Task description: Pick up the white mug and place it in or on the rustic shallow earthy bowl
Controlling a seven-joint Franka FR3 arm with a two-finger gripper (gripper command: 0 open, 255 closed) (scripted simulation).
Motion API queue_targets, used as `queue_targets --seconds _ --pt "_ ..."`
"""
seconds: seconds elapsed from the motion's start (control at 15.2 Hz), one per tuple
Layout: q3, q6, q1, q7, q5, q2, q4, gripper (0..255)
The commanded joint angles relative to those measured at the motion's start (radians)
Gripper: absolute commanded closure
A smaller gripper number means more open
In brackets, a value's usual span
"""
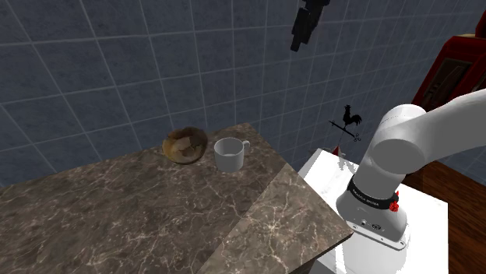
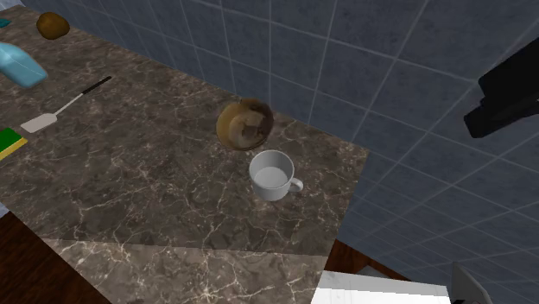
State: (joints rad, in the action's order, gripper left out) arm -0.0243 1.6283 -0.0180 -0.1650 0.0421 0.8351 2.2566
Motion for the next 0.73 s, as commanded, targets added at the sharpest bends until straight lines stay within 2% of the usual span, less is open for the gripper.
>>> queue_targets --seconds 0.0,0.66 --pt "0.000 0.000 0.000 0.000 0.000 0.000 0.000 0" --pt "0.157 0.210 -0.055 0.146 -0.074 -0.102 0.156 0"
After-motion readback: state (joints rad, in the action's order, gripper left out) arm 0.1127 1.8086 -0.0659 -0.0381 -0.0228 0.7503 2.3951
